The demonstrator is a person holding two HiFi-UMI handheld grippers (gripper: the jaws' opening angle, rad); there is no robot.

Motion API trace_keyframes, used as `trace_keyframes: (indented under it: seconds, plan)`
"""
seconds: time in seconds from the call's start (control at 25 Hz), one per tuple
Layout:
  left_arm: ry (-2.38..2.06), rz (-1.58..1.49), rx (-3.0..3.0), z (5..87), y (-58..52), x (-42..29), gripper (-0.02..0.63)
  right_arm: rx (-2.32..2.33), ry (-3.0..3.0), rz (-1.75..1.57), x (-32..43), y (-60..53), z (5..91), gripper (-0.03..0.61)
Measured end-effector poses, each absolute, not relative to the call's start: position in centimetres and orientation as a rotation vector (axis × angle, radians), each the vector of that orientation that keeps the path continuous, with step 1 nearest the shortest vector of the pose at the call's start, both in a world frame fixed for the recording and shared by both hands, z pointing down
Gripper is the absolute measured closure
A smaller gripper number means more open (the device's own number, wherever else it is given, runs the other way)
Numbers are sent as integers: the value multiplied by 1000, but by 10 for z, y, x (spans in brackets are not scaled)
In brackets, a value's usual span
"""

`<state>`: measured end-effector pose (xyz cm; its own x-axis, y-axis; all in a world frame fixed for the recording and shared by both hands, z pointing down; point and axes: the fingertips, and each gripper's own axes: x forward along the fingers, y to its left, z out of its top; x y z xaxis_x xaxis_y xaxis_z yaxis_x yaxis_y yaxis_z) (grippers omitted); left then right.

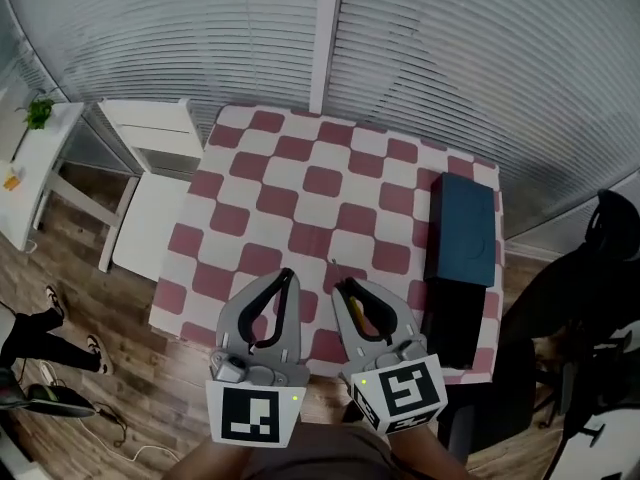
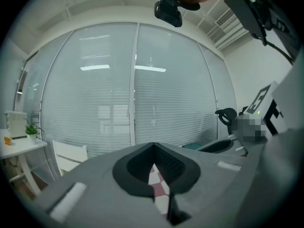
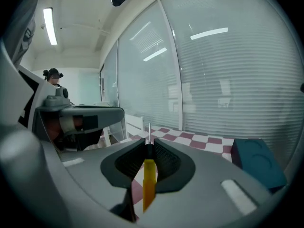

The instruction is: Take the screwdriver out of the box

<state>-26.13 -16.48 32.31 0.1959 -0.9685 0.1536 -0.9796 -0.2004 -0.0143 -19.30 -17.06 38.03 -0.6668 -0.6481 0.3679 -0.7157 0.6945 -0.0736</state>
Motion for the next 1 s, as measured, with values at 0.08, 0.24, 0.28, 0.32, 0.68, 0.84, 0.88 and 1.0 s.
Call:
trace_keyframes:
  seconds: [0.08, 0.24, 0.28, 0.32, 0.68, 0.84, 0.88, 1.0]
  plan:
    - [-1893, 229, 2335, 341, -171, -267, 614, 1091, -2553, 357, -194, -178, 404, 500]
    - [-1839, 285, 2283, 374, -183, -278, 614, 1101, -2464, 450, -195, -189, 450, 499]
    - [-1828, 298, 2273, 382, -186, -281, 614, 1101, -2446, 459, -196, -192, 460, 499]
    - [-1818, 312, 2265, 389, -189, -284, 614, 1099, -2429, 466, -197, -194, 468, 499]
    - [-1772, 356, 2225, 424, -209, -294, 614, 1062, -2274, 577, -192, -205, 522, 499]
    - [-1776, 352, 2210, 428, -213, -298, 614, 1055, -2230, 623, -191, -207, 533, 497]
    - [-1775, 352, 2211, 428, -214, -298, 614, 1054, -2225, 627, -191, -207, 535, 497]
    - [-1773, 355, 2217, 427, -215, -297, 614, 1045, -2219, 638, -191, -208, 539, 494]
